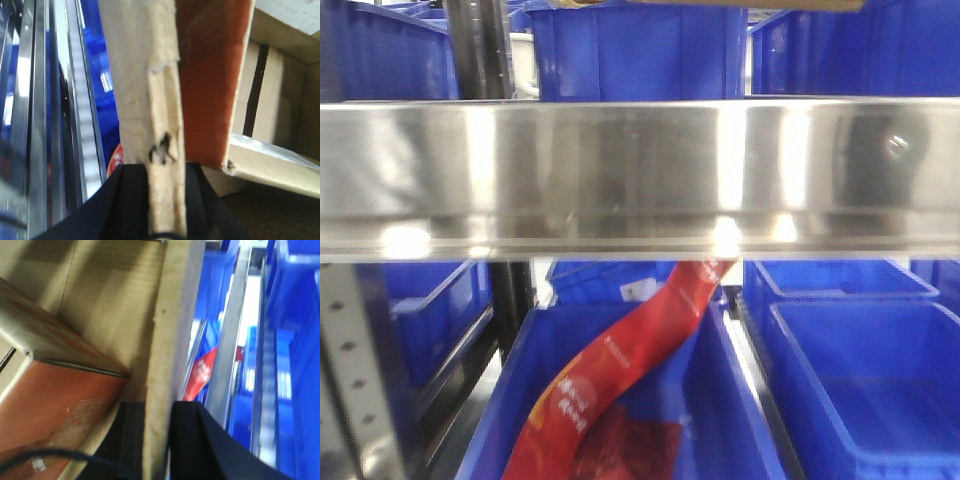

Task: Stack two boxes on right shelf middle
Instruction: 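Hold the boxes with both grippers while driving to the steel shelf, then lower the held boxes onto the middle shelf with both grippers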

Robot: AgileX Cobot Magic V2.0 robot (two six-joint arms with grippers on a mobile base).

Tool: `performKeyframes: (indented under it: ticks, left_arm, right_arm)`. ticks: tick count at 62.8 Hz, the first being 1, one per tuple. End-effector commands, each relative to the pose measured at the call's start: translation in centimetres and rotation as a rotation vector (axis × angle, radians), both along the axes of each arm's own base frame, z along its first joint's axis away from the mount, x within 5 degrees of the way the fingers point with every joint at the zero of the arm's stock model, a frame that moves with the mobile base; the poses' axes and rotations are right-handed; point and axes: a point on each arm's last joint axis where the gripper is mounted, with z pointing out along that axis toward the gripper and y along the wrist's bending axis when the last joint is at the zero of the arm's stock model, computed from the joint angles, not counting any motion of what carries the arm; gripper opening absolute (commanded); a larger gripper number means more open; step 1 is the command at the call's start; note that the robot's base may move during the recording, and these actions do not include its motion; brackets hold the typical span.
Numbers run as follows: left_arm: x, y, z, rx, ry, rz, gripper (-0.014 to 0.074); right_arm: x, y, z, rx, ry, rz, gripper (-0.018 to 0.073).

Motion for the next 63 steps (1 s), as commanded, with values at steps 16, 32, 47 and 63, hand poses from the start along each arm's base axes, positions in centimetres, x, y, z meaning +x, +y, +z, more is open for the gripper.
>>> performKeyframes:
  ticks: [16,32,47,63]
  left_arm:
    - [-0.67,0.20,1.03,-0.030,-0.056,-0.004,-0.0111]
    - [-0.67,0.20,1.03,-0.030,-0.056,-0.004,-0.0111]
    - [-0.67,0.20,1.03,-0.030,-0.056,-0.004,-0.0111]
    - [-0.67,0.20,1.03,-0.030,-0.056,-0.004,-0.0111]
  right_arm:
    - [0.10,-0.77,0.99,-0.025,-0.093,-0.042,-0.0154]
    - [0.10,-0.77,0.99,-0.025,-0.093,-0.042,-0.0154]
    - [0.10,-0.77,0.99,-0.025,-0.093,-0.042,-0.0154]
    - [0.10,-0.77,0.99,-0.025,-0.093,-0.042,-0.0154]
